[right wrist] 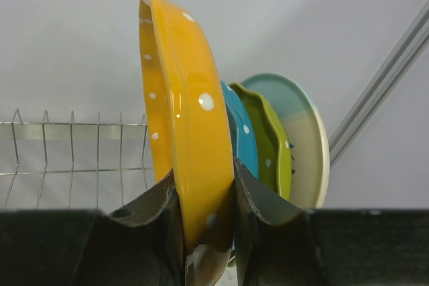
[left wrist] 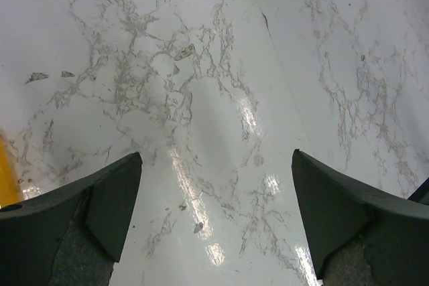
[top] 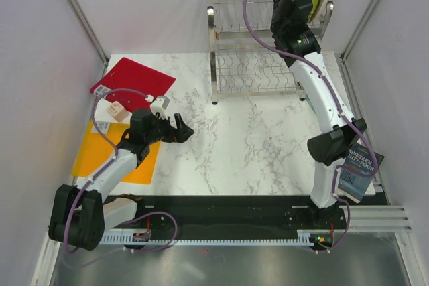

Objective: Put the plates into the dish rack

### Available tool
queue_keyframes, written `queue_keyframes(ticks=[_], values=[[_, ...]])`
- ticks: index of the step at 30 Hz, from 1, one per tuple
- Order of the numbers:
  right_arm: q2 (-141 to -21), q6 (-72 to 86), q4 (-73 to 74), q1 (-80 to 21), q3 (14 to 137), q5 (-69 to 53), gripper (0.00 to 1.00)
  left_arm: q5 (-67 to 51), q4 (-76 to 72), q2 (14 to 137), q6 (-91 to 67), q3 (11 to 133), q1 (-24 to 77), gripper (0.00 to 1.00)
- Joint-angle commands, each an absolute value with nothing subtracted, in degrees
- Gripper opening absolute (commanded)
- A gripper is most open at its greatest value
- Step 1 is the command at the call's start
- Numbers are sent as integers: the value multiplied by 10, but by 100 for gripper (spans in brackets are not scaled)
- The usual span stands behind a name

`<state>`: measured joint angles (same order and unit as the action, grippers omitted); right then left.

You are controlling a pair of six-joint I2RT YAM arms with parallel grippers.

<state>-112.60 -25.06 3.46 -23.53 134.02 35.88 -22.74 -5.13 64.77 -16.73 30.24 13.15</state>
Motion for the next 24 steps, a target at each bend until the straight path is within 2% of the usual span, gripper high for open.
queue_keyframes(ticks=[1,7,12,24], values=[[-1103,-286,-44,-230,1398,331,0,-243,-94,629,-181,296,129,100],[-1118,-292,-29,-228,1399,328,0,-243,-105,625,-182,290,129,100],[-1143,-288,-14,-217,1417,327,0,-200,-104,625,-149,291,124,100],[-1191,-233,23,-164,1425,310,0,-220,-120,638,-165,275,124,100]])
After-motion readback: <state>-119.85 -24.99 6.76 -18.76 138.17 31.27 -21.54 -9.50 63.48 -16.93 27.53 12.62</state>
